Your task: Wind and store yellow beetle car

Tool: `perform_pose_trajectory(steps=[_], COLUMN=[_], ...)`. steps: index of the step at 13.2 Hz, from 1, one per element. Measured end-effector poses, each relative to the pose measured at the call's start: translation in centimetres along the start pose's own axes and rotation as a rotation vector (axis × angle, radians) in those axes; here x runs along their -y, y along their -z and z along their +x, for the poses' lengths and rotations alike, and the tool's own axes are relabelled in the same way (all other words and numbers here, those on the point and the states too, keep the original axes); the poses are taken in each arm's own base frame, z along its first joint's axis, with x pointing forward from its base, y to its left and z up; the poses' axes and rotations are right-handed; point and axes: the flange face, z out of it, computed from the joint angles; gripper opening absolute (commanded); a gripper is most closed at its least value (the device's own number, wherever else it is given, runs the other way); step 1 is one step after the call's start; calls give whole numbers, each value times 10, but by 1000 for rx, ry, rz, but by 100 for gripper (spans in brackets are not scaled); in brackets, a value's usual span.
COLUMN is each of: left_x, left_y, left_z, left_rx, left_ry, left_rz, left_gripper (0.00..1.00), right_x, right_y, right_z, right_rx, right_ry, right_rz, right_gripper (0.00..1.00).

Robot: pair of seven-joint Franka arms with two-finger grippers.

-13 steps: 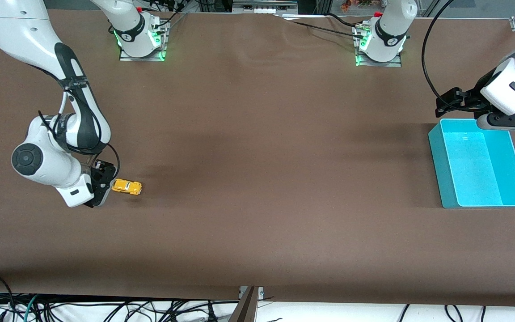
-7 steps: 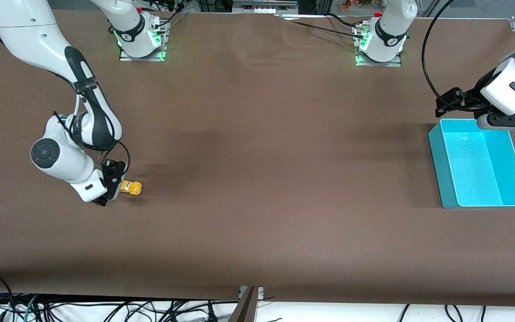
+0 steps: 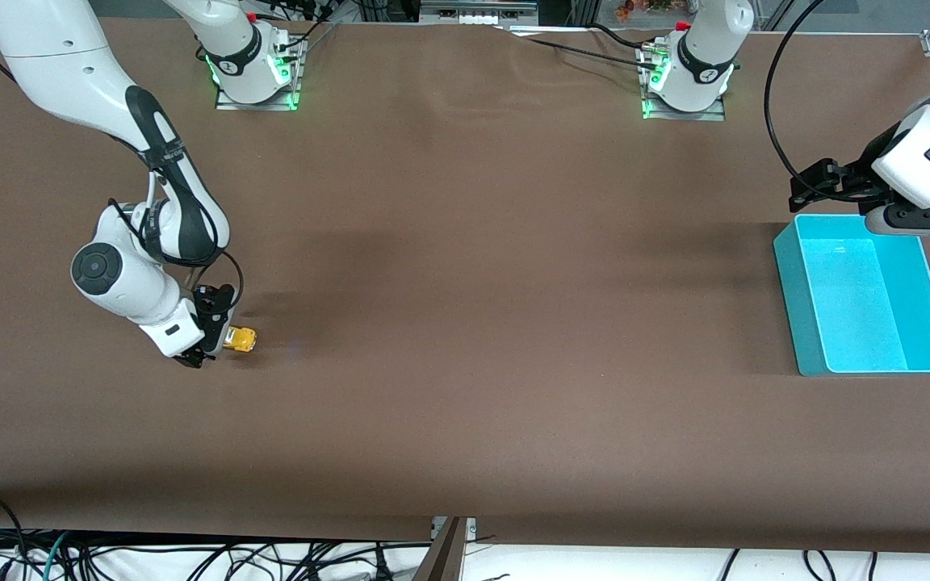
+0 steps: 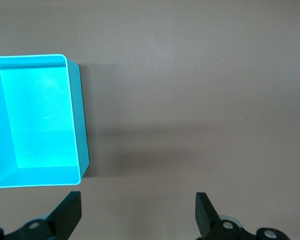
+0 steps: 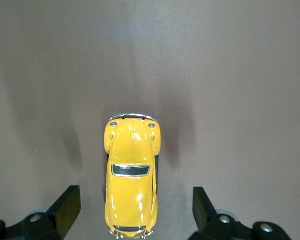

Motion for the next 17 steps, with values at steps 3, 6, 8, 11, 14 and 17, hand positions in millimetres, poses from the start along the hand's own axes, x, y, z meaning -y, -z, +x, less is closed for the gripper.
perform_pose_trajectory(steps=[3,6,8,11,14,17], left_x=[0,0,0,0,0,-1], left_y=[-2,-4,-4,-4,-4,-4], left_z=[1,2,2,2,2,2], left_rx=[4,7,7,7,7,9], left_ry=[0,0,0,0,0,-1], left_rz=[0,0,0,0,0,0], left_gripper=[100,100,100,100,100,100], right_x=[1,1,0,0,-3,-6], right_y=[-2,-4,-3,-3,-3,-3], right_z=[0,0,0,-3,-18,-38], right_rx=[0,0,0,0,2,3], right_ry=[11,35,42,61,83,109], right_rz=[2,2,-1,-1,0,1], right_gripper=[43,34,34,34,34,34])
